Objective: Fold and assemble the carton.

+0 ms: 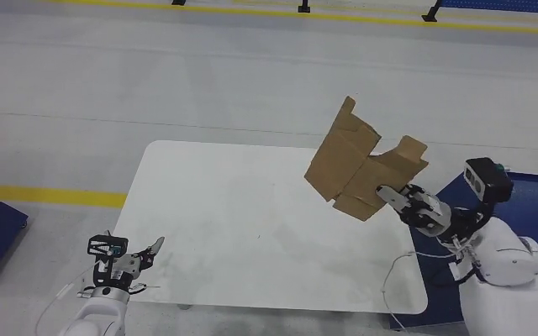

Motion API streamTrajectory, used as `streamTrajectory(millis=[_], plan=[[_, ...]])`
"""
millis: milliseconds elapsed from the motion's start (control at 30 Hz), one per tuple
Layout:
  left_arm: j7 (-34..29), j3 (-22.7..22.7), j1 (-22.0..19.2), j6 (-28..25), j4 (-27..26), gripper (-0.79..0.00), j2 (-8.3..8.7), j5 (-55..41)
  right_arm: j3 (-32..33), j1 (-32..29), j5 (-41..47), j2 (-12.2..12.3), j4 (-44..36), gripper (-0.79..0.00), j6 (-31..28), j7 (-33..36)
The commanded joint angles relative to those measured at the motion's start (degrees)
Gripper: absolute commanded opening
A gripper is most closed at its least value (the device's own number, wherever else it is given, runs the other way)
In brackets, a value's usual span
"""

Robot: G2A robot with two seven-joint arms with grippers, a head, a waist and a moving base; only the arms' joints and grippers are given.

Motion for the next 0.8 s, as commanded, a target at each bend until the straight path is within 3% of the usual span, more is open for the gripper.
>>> streamTrajectory(millis=[0, 100, 267, 467, 533, 633, 767], plan=[[0.00, 0.00, 0.00, 0.00, 0.00, 0.000, 0.00, 0.00, 3.43, -1.34, -6.40, 0.11, -1.35, -0.785, -3.88, -3.93], [0.00, 0.00, 0.00, 0.00, 0.00, 0.000, 0.00, 0.00, 8.56, -2.65, -15.82, -0.23, -4.88, -0.785, -7.01, -9.43], [0.00, 0.00, 0.00, 0.00, 0.00, 0.000, 0.00, 0.00, 13.46, -5.73, -38.14, -1.72, -15.60, -0.785, -7.01, -21.61], [0.00, 0.00, 0.00, 0.00, 0.00, 0.000, 0.00, 0.00, 13.72, -10.18, -73.25, -3.52, -25.71, -0.785, -6.51, -40.23], [0.00, 0.00, 0.00, 0.00, 0.00, 0.000, 0.00, 0.00, 11.90, -10.98, -86.11, -3.76, -25.71, -0.785, -5.85, -48.71], [0.00, 0.00, 0.00, 0.00, 0.00, 0.000, 0.00, 0.00, 7.32, -13.86, -105.14, -3.59, -25.71, -0.785, -1.11, -62.89], [0.00, 0.00, 0.00, 0.00, 0.00, 0.000, 0.00, 0.00, 2.48, -20.68, -127.27, -3.00, -25.71, -0.785, 11.33, -76.18]])
